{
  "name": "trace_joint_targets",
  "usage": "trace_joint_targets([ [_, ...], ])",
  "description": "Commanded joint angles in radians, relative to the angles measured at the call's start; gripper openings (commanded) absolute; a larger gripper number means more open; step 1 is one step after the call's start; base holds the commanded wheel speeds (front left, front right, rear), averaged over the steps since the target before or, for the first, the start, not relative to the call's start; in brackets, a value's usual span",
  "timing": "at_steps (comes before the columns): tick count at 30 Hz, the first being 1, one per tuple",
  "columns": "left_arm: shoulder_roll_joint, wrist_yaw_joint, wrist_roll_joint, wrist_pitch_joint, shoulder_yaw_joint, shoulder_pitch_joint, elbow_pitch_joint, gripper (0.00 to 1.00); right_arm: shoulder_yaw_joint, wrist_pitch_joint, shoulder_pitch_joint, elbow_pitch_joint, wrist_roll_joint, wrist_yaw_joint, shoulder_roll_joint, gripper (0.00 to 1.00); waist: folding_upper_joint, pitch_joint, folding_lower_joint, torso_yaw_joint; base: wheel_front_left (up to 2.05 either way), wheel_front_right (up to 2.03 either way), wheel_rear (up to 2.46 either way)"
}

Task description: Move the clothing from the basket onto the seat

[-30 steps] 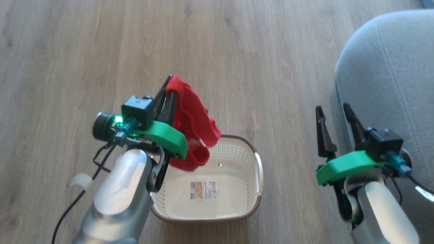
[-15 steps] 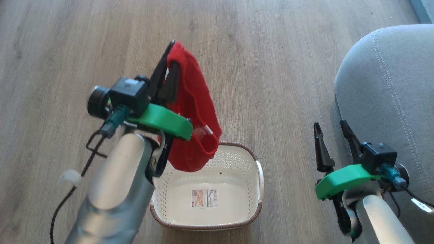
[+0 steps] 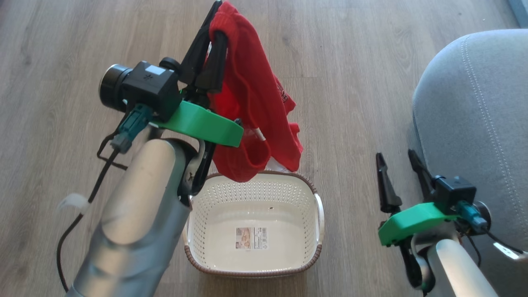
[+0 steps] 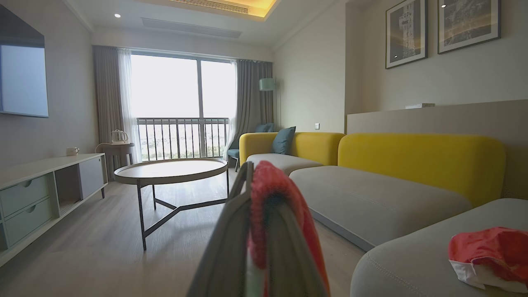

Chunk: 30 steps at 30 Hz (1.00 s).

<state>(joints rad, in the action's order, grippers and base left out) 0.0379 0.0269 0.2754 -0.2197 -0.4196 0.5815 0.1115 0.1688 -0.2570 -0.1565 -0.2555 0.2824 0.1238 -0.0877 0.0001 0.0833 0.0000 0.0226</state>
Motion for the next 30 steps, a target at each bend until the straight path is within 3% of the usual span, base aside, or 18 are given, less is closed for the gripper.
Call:
trace_joint_targets([
  [1, 0.017, 0.004, 0.002, 0.004, 0.026, 0.065, -0.04, 0.0, 0.034, -0.005, -0.032, 0.029, -0.006, 0.007, 0.004, 1.0, -0.0001, 0.003, 0.0, 0.001, 0.0, 0.0, 0.0],
  [13, 0.015, 0.0, 0.017, -0.001, -0.027, 0.076, -0.037, 0.0, 0.28, -0.005, -0.244, 0.077, 0.057, 0.007, -0.111, 1.0, -0.0001, 0.023, 0.0, 0.017, 0.0, 0.0, 0.0],
  [22, 0.013, 0.002, 0.041, -0.004, -0.105, 0.076, -0.028, 0.0, 0.573, -0.005, -0.468, 0.041, 0.186, 0.007, -0.236, 1.0, -0.0001, 0.032, 0.0, 0.044, 0.0, 0.0, 0.0],
  [30, 0.013, 0.0, 0.07, -0.01, -0.171, 0.084, -0.029, 0.0, 0.811, -0.005, -0.627, -0.039, 0.275, 0.007, -0.29, 1.0, -0.0001, 0.032, 0.0, 0.064, 0.0, 0.0, 0.0],
])
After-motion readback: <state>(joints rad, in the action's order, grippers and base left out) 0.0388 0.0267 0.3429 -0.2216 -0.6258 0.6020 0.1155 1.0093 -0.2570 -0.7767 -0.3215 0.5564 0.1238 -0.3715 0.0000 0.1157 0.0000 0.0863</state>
